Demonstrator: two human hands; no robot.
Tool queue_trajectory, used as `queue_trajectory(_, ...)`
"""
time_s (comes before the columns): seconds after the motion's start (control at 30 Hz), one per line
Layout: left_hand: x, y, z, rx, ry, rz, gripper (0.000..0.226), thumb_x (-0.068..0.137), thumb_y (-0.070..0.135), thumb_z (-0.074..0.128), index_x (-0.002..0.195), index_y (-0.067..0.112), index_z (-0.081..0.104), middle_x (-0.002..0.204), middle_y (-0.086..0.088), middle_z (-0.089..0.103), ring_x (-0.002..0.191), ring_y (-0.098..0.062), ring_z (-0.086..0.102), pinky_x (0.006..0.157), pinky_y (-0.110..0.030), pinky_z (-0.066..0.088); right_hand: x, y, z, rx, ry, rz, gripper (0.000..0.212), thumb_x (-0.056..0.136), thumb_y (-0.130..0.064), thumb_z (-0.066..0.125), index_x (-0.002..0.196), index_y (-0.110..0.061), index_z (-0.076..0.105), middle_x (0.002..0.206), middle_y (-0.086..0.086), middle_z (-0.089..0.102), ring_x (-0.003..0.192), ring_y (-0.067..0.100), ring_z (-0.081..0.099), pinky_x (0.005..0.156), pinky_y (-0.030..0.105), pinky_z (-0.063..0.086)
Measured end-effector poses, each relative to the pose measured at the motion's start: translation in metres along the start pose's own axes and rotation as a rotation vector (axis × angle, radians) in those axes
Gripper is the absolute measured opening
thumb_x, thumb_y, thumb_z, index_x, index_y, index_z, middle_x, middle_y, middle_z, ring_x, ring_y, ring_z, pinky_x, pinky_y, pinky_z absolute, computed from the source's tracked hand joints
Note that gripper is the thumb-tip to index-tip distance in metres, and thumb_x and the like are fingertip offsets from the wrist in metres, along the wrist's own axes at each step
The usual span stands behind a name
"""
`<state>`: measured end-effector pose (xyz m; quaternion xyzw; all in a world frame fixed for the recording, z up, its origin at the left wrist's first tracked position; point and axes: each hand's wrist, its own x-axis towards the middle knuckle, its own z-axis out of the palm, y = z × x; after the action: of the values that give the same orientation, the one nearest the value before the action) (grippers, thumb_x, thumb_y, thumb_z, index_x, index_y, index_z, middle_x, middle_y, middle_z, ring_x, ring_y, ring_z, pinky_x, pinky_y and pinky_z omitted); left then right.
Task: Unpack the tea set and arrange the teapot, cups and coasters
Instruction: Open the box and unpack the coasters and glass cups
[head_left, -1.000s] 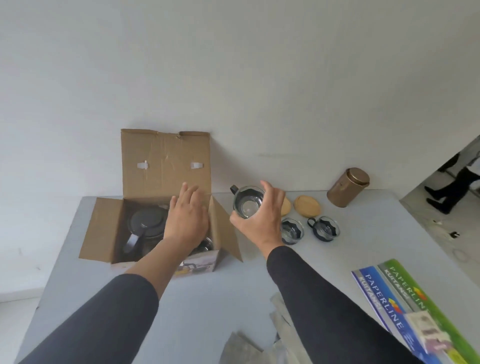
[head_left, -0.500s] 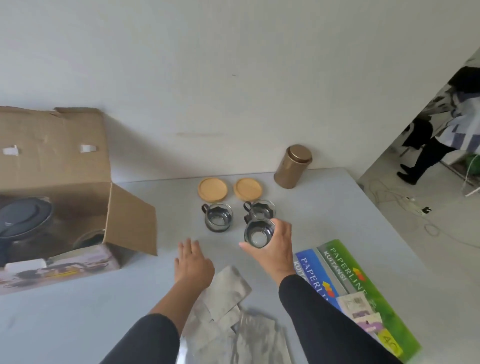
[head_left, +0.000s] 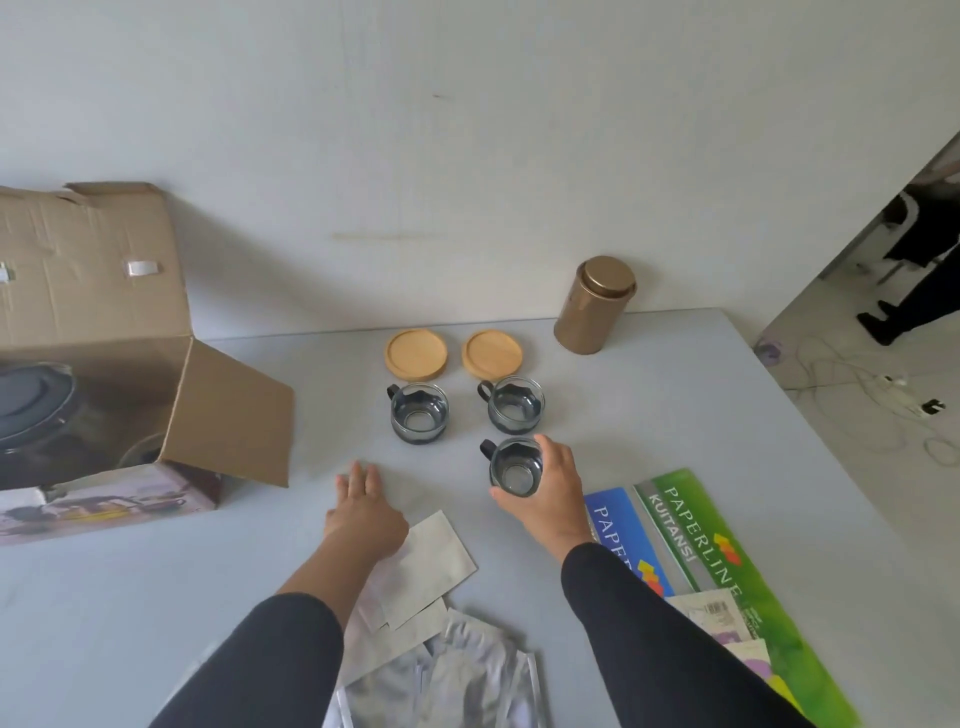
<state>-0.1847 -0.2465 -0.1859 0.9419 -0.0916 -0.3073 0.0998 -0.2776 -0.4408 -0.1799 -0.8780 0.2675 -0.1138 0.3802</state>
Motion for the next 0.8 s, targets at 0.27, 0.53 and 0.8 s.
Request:
queue_trajectory(0.27,-0.002,-0.007,-0.003,-0.002,-0.004,0.054,0.07,0.097,0.027,0.038,0.152,0.015,-0.001,0.159,0.0,-0.013,0.148,-0.022,-0.009,0.118,-0.039,0.017,-0.002,0.002,-0.005,0.01,-0.033,0.054,0.087,0.069,-0.028,0.081,0.14,-0.012,0.033,0.133,0.005,0.04,0.124,0.018,0.043,0.092,0.015,0.032)
queue_trajectory(0.53,-0.025,-0.016,-0.04,-0.035,0.219,0.247,0.05,0.099,0.018,0.035,0.148,0.015,0.026,0.158,0.002,0.016,0.148,-0.017,0.005,0.115,-0.034,0.021,0.005,-0.038,-0.023,-0.195,0.294,-0.233,0.059,0.078,-0.041,0.054,0.126,-0.006,0.05,0.121,0.013,0.052,0.113,0.027,0.046,0.088,0.04,0.045)
queue_trajectory(0.8,-0.033,-0.072,-0.119,-0.109,0.428,0.27,0.044,0.094,0.014,0.04,0.138,0.018,0.039,0.151,-0.001,0.029,0.138,-0.025,0.034,0.103,-0.038,0.038,0.026,-0.149,0.012,-0.15,0.229,-0.537,0.036,0.078,-0.032,0.048,0.093,-0.001,0.061,0.091,0.012,0.057,0.086,0.031,0.055,0.072,0.04,0.051)
